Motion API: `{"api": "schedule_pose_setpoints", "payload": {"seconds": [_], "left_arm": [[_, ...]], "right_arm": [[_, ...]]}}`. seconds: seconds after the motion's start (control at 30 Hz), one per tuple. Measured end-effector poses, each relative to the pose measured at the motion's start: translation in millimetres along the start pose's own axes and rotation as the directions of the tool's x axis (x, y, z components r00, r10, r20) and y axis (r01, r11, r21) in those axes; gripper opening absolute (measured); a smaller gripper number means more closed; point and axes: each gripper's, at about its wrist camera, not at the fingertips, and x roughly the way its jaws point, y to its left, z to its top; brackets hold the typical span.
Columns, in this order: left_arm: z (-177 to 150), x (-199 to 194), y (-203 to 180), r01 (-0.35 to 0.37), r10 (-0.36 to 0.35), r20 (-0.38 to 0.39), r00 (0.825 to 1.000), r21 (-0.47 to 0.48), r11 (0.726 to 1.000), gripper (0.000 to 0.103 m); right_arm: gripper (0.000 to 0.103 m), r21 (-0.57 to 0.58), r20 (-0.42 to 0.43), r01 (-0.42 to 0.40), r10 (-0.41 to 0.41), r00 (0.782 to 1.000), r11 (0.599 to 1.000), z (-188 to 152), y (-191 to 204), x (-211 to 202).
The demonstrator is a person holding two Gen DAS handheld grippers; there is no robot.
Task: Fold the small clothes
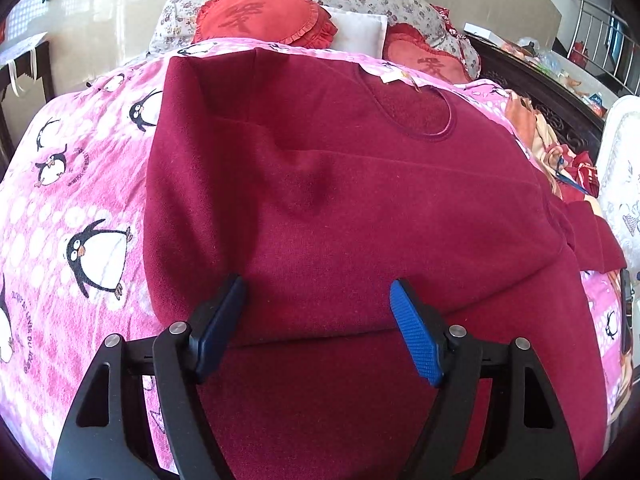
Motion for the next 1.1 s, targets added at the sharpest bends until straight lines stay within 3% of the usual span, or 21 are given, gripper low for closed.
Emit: {"api": "schedule_pose_setpoints", "payload": {"seconds": [0.23,0.4,0.5,0.67,0.73,0.8,0.93,1.03,1.1], "left_arm": [[0,0,0,0.000,0.000,0.000,1.000,0.000,1.000,0.076],[0,1,0,0.000,0.000,-0.001,1.000,-0.001,1.000,0.076],[0,0,0,0.001,-0.001,0.000,1.000,-0.001,1.000,0.076],[0,1,0,0.004,-0.004,0.001,1.000,-0.002,1.000,0.076],[-1,1,1,0.006,-0.006,0.001,1.000,-0.005,1.000,0.076],[-1,1,1,0.007,-0.007,0.002,1.000,-0.005,1.000,0.076],[-1,1,1,0.008,-0.008,0.003,1.000,-0.007,1.000,0.076],[-1,0,2,0.013,-0.013,0.004,1.000,-0.010,1.000,0.076],[-1,-1,3,0.020,-0.020,0.006,1.000,-0.016,1.000,0.076]], "right_arm": [[0.057,0.062,-0.021,-0.049,0.050,0.999,0.997,17,-11,30],[0.057,0.133,-0.051,-0.067,0.075,0.996,0.989,20,-26,49],[0.057,0.148,-0.027,-0.090,0.095,0.995,0.985,22,-27,50],[0.019,0.028,0.034,-0.041,0.040,0.999,0.999,28,-6,35],[0.018,-0.013,0.067,-0.022,0.023,0.997,1.000,29,5,27],[0.017,-0.050,0.114,-0.014,0.020,0.993,0.999,29,20,15],[0.015,-0.189,0.141,-0.110,0.138,0.980,0.976,10,80,0],[0.015,-0.322,0.069,-0.251,0.287,0.955,0.913,-26,149,6],[0.015,-0.383,-0.003,-0.355,0.384,0.924,0.853,-59,199,19]]}}
